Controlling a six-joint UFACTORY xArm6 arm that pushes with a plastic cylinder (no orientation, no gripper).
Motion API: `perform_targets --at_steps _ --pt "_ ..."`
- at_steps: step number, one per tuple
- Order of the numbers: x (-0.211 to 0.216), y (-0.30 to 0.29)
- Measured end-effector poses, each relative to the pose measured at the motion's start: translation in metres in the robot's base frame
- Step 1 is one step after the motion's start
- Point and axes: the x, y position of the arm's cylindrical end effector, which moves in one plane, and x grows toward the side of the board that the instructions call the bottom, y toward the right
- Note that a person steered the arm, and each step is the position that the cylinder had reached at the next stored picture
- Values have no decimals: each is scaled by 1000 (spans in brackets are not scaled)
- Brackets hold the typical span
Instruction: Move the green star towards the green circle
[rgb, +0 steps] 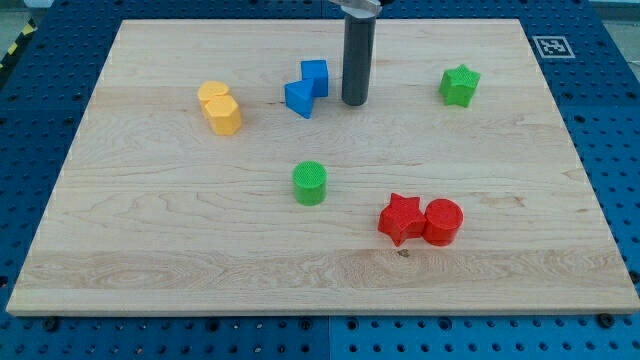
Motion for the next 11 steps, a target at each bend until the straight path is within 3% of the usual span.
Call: perform_targets --at_steps 2,3,5,7,11 --pt "-69 33" --pt "-73 108" --pt "-49 122" --pt "-29 187" --pt "-11 140"
